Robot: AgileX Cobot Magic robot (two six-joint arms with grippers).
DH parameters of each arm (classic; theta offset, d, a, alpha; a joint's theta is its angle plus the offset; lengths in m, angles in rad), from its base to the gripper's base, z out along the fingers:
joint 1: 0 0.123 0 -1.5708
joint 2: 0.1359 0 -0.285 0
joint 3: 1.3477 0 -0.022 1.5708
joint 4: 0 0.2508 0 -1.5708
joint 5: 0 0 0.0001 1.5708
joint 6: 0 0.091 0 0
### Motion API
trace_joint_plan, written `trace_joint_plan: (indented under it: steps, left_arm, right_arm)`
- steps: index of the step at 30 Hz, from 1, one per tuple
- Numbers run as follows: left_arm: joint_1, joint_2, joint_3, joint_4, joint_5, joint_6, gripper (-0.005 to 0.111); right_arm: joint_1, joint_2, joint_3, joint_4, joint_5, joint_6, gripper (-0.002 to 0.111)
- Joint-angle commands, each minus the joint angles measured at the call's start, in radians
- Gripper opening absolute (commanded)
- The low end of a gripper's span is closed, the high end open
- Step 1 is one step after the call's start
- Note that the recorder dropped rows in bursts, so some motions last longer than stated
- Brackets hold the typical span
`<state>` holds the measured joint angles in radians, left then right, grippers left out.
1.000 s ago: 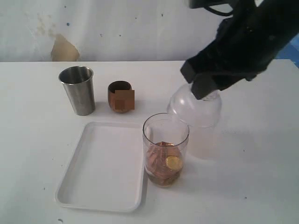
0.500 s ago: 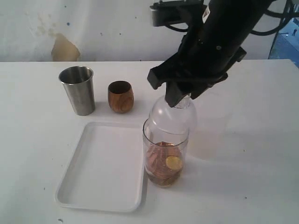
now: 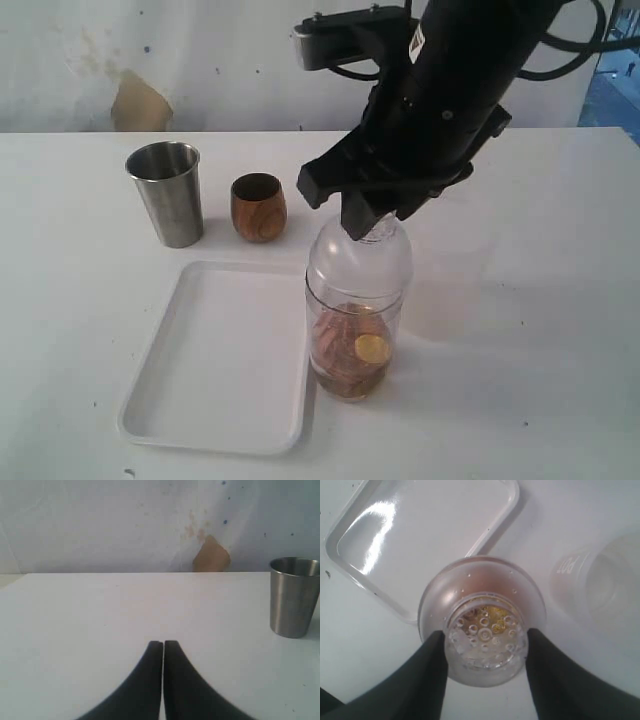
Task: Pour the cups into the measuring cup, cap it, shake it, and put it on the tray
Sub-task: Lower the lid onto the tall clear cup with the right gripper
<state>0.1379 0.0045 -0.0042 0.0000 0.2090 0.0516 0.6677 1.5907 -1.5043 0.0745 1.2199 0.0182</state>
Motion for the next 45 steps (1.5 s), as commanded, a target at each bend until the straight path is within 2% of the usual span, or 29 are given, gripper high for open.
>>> trace_joint_plan:
  steps: [1,26,45]
  left_arm:
    - [0.0,-0.004,0.004,-0.005,-0.008,-0.003,0.001]
    - [0.0,-0.004,0.004,-0.005,-0.008,-0.003,0.001]
    - [0.0,-0.004,0.004,-0.005,-0.008,-0.003,0.001]
  right_arm:
    - [0.0,-0.001,-0.01,-0.009,0.001,0.009,0.0]
    - [0.0,0.009,0.008,0.042,-0.03,-0.018,0.0]
    - [0.0,0.009,0.12,0.066,-0.097,-0.067,0.0]
